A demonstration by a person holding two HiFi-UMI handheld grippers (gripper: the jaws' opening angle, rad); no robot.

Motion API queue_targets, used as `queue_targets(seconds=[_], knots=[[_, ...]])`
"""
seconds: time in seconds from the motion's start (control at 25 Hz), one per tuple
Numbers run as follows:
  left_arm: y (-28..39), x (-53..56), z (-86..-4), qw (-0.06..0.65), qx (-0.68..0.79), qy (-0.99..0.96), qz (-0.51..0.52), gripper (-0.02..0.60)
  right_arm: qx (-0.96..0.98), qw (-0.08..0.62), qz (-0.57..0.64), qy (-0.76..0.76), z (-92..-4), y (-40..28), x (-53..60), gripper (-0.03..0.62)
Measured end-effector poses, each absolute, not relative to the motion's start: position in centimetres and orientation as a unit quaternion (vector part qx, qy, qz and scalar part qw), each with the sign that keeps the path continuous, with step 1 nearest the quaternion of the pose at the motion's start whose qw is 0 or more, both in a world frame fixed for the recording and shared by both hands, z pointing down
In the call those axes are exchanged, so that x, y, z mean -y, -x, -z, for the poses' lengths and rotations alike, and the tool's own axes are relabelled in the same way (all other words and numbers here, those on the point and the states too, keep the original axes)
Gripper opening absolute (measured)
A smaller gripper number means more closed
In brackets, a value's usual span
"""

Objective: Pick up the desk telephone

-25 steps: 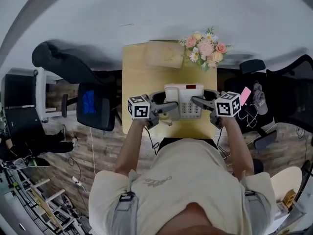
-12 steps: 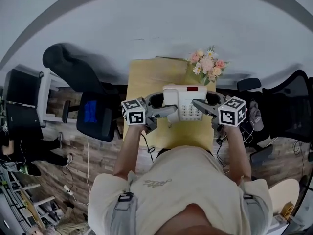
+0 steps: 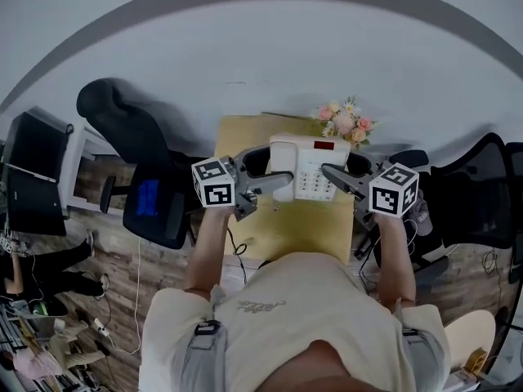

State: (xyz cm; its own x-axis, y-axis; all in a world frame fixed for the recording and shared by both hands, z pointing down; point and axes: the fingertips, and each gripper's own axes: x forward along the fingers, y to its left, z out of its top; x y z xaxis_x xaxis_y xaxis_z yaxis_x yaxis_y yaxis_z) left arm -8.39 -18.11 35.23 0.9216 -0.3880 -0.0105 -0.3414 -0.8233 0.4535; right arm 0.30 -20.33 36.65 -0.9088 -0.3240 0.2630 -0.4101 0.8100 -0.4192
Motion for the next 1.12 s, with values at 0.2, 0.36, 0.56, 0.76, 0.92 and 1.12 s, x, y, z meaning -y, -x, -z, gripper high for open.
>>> queue_targets(seconds=[0.2, 0.36, 0.56, 0.76, 0.92, 1.12], knots=[[8.2, 17.6, -32.5, 0.205, 0.187, -0.959, 0.062, 0.376, 0.954, 0.077, -0.202, -0.205, -33.7, -0.5, 19.9, 0.235], [8.0, 17.4, -31.1, 0.190, 0.185, -0.962, 0.069, 0.376, 0.958, 0.076, -0.183, -0.209, -32.2, -0.7, 19.7, 0.235], [7.8, 17.2, -30.7, 0.181, 0.182, -0.964, 0.065, 0.376, 0.959, 0.075, -0.176, -0.210, -31.8, -0.9, 19.4, 0.235], [7.6, 17.1, -30.6, 0.182, 0.181, -0.964, 0.063, 0.376, 0.959, 0.075, -0.170, -0.214, -31.5, -1.1, 19.3, 0.235], [7.6, 17.0, -30.7, 0.183, 0.181, -0.964, 0.065, 0.376, 0.959, 0.075, -0.170, -0.214, -31.6, -1.0, 19.3, 0.235], [7.6, 17.0, -30.7, 0.179, 0.181, -0.965, 0.064, 0.376, 0.959, 0.072, -0.169, -0.214, -31.7, -1.1, 19.3, 0.235]])
